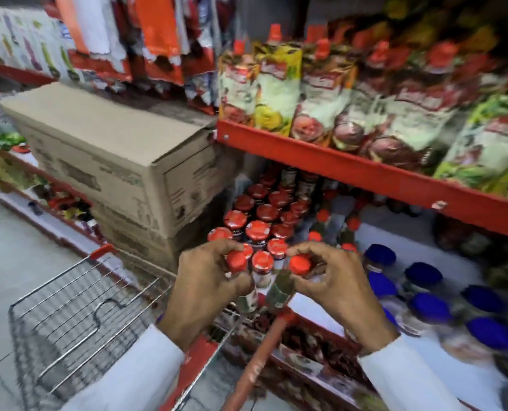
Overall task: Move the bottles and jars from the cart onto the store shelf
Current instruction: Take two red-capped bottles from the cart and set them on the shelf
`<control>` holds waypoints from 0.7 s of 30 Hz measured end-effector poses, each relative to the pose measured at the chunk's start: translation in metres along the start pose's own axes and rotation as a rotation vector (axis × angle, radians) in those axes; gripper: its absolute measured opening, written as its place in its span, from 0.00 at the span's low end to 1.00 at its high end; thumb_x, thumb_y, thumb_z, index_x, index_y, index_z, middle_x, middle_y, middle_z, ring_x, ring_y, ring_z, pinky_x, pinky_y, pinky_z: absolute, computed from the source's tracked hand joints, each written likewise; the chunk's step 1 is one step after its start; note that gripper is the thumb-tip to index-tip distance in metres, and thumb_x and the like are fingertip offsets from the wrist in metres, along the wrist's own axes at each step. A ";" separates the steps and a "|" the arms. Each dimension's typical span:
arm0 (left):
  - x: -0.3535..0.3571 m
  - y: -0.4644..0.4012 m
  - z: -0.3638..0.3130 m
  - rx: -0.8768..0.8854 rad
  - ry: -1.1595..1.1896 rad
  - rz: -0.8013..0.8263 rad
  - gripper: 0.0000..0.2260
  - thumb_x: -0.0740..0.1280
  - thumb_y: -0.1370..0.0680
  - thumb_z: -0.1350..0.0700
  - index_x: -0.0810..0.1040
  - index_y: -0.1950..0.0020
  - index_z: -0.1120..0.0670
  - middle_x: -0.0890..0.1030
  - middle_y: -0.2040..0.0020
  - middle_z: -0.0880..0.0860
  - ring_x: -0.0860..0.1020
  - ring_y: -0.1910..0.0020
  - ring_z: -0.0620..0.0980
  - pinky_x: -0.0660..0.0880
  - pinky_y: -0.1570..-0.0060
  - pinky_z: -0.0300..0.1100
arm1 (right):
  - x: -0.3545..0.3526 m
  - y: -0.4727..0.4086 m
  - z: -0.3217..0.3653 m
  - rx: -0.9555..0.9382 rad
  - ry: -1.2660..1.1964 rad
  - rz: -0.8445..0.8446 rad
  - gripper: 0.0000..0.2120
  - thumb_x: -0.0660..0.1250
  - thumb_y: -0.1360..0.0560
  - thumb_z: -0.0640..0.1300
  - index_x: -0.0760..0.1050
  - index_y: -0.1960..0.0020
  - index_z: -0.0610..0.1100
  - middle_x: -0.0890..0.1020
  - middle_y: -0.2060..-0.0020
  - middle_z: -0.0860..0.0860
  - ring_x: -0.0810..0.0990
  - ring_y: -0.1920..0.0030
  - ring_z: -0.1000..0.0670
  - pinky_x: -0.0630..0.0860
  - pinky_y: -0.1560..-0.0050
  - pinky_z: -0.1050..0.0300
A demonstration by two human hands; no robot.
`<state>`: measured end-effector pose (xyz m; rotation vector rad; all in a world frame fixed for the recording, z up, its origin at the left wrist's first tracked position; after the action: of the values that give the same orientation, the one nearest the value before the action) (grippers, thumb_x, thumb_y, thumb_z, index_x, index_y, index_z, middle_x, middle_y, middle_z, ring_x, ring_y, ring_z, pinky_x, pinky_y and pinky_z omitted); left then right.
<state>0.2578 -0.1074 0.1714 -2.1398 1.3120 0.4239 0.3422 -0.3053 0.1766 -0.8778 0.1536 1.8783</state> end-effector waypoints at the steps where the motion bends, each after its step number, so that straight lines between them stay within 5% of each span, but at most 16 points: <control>1: 0.015 -0.009 -0.004 0.012 0.016 0.022 0.17 0.75 0.42 0.54 0.80 0.57 0.37 0.82 0.68 0.44 0.76 0.72 0.37 0.70 0.67 0.27 | -0.011 0.000 -0.009 0.025 0.018 -0.026 0.19 0.79 0.35 0.38 0.81 0.52 0.58 0.85 0.62 0.64 0.83 0.63 0.63 0.75 0.62 0.75; 4: 0.061 -0.035 -0.014 0.043 -0.011 0.069 0.19 0.75 0.40 0.58 0.83 0.51 0.45 0.80 0.70 0.41 0.76 0.73 0.37 0.69 0.67 0.24 | -0.037 0.002 -0.039 0.110 0.068 -0.067 0.18 0.78 0.35 0.38 0.82 0.49 0.53 0.85 0.59 0.59 0.82 0.65 0.58 0.81 0.61 0.66; 7: 0.097 -0.057 -0.016 0.052 -0.049 0.118 0.20 0.74 0.40 0.55 0.83 0.48 0.47 0.77 0.71 0.39 0.76 0.72 0.35 0.68 0.66 0.26 | -0.052 0.000 -0.063 0.155 0.100 -0.098 0.19 0.78 0.36 0.36 0.83 0.48 0.52 0.84 0.60 0.58 0.82 0.65 0.55 0.79 0.62 0.68; 16: 0.177 -0.073 0.004 0.020 -0.110 0.263 0.16 0.76 0.39 0.62 0.84 0.53 0.49 0.77 0.69 0.36 0.78 0.69 0.32 0.70 0.71 0.26 | -0.035 -0.006 -0.124 0.281 0.153 -0.036 0.18 0.73 0.33 0.33 0.82 0.45 0.45 0.86 0.52 0.50 0.82 0.59 0.54 0.81 0.53 0.59; 21: 0.193 -0.073 0.009 0.034 -0.173 0.245 0.14 0.74 0.38 0.63 0.84 0.54 0.51 0.85 0.62 0.46 0.79 0.67 0.44 0.78 0.62 0.41 | -0.024 -0.006 -0.140 0.298 0.202 -0.012 0.18 0.72 0.33 0.31 0.82 0.45 0.45 0.85 0.49 0.49 0.82 0.53 0.51 0.80 0.49 0.59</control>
<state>0.4120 -0.2115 0.0819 -1.8744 1.4728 0.6656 0.4233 -0.3856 0.0912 -0.8562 0.5365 1.6977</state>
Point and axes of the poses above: each hand's wrist, its own y-axis away from the middle knuckle, its own x-axis out of the palm, z = x × y, the point moved 5 cm from there along -y, towards the middle knuckle
